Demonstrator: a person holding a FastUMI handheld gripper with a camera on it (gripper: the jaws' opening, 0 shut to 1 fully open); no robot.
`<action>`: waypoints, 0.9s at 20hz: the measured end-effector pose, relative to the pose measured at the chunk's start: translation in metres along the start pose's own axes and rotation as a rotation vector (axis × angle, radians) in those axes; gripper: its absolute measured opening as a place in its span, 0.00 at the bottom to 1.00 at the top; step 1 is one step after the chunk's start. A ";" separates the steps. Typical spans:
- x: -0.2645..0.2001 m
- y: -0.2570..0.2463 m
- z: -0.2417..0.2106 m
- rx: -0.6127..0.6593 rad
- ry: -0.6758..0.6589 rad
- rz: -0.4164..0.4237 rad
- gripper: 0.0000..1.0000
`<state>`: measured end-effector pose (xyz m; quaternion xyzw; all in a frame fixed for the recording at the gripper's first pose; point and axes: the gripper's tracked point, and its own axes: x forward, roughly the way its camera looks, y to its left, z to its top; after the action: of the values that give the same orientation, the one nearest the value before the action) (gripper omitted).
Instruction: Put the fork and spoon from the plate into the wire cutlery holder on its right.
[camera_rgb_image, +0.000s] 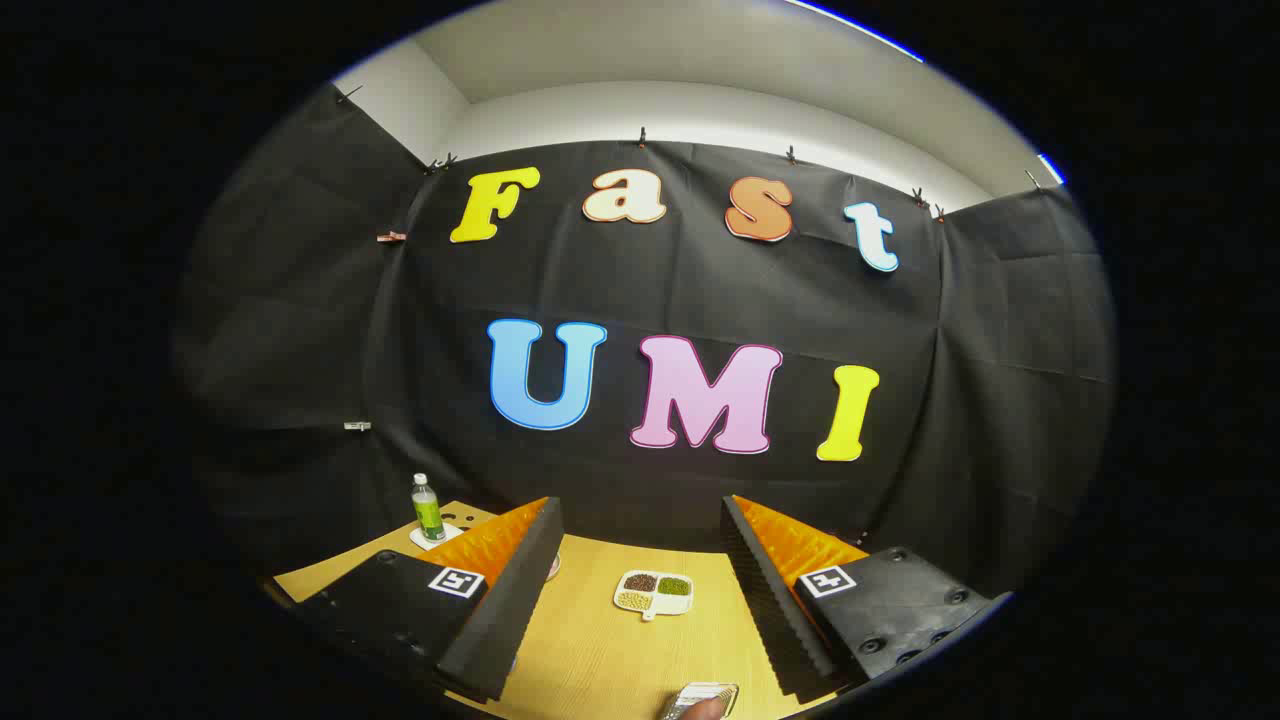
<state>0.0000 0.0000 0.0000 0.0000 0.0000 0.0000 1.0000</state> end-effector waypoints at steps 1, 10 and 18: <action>0.001 0.000 0.000 0.001 0.003 0.004 0.98; -0.001 0.001 0.003 -0.013 0.014 0.010 0.98; 0.002 0.010 -0.001 0.010 0.046 0.067 0.98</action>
<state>0.0020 0.0099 -0.0010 0.0052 0.0229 0.0333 0.9992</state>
